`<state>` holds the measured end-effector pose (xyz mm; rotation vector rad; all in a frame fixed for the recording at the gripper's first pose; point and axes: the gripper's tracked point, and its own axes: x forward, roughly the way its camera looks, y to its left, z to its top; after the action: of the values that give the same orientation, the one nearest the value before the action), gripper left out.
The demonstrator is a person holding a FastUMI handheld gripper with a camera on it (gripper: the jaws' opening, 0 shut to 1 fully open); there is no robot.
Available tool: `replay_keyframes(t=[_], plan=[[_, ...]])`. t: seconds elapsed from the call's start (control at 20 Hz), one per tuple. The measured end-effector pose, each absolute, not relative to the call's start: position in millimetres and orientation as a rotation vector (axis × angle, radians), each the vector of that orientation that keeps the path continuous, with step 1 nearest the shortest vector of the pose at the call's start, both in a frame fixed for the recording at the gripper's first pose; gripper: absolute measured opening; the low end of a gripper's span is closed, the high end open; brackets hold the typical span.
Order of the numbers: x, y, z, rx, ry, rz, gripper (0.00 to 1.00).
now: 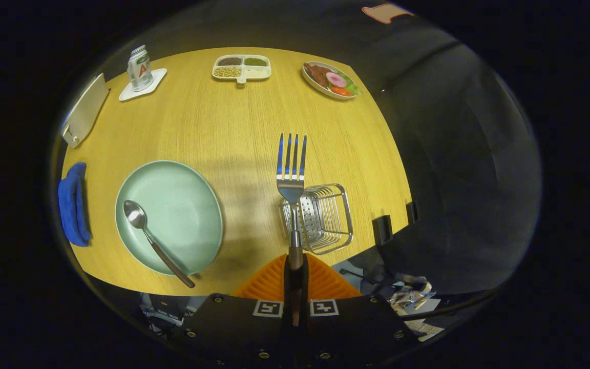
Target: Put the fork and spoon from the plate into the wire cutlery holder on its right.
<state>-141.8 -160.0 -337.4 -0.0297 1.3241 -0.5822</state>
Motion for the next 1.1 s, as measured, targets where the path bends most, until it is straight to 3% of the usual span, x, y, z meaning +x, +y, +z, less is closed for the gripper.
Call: replay_keyframes(t=[0.45,1.1], plan=[[-189.6,-176.3,-355.4,0.119,1.422,-0.66,0.05],[-175.5,-177.5,-366.2,0.193,1.46,-0.601,0.1]])
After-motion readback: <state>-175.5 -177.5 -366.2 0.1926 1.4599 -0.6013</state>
